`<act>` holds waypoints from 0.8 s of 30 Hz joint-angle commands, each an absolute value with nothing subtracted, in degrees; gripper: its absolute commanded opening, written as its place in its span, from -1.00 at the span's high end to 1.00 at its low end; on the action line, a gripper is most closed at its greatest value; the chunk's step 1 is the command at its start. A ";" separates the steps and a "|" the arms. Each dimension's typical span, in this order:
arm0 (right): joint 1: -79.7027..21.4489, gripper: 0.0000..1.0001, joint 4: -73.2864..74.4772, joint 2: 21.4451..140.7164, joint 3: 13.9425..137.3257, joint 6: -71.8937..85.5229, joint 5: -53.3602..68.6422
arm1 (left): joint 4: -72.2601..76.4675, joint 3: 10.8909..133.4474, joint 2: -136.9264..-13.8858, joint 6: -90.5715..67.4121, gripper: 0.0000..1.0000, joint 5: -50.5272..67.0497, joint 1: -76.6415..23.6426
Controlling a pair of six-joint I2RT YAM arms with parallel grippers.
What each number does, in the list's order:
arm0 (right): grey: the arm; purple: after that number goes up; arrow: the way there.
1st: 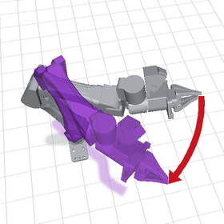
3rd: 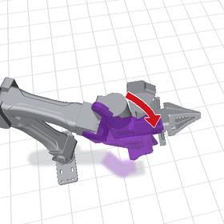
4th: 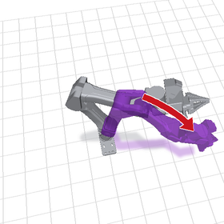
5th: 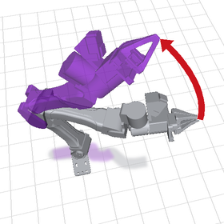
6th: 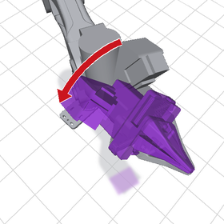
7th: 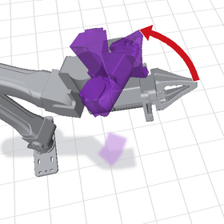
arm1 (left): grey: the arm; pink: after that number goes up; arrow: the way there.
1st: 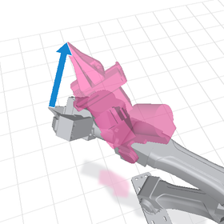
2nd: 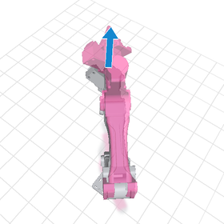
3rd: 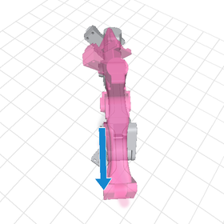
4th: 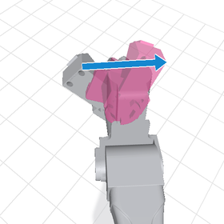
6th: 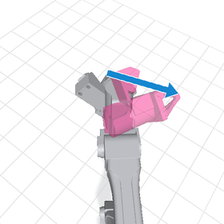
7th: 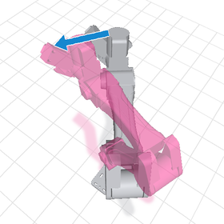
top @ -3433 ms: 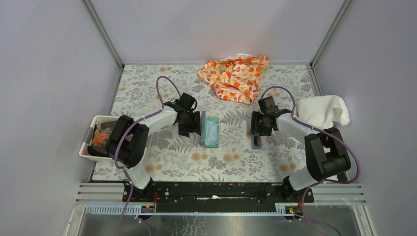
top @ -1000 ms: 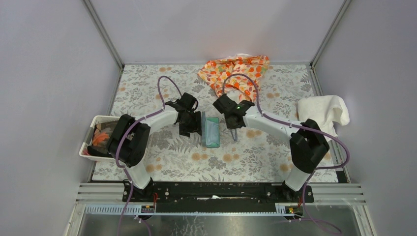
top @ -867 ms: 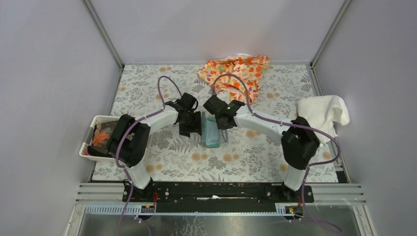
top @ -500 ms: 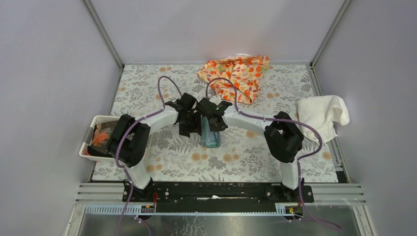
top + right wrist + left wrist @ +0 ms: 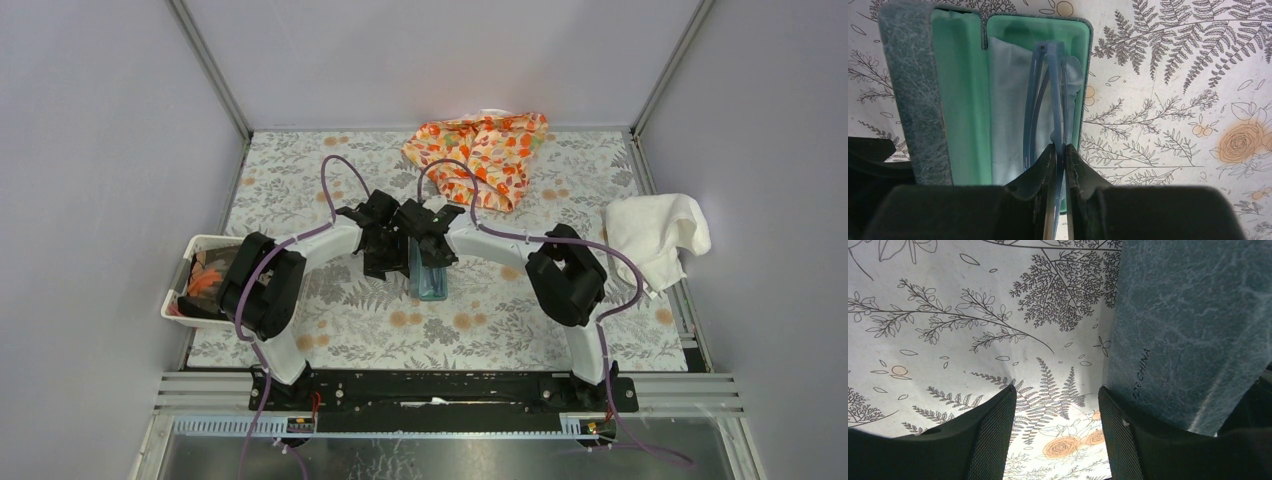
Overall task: Organize the sunglasses
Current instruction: Place the sunglasses in the sunglasses case.
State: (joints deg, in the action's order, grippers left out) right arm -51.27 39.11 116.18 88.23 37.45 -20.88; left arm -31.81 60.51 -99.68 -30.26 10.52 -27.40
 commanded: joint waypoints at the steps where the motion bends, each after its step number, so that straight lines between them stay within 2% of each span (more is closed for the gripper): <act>1: -51.42 1.00 40.93 117.74 91.19 39.54 -20.99 | -31.36 59.80 -98.15 -29.36 -0.32 9.88 -27.86; 6: -51.41 0.96 40.48 117.51 90.42 40.36 -21.31 | -31.37 59.63 -97.91 -29.27 -0.32 9.92 -27.86; 10: -51.37 0.61 38.91 115.34 89.09 40.20 -20.62 | -31.30 59.65 -97.94 -29.33 -0.32 9.96 -27.86; 16: -51.41 0.34 35.64 111.31 86.31 39.85 -17.26 | -31.35 59.67 -97.91 -29.40 -0.32 9.84 -27.82; 24: -51.42 0.25 30.15 102.69 79.98 39.77 -14.66 | -31.71 59.52 -97.12 -29.45 -0.32 9.24 -27.86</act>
State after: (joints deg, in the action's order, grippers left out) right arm -51.27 34.35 109.86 82.67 39.35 -16.60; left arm -31.81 60.20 -99.20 -30.22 10.48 -27.40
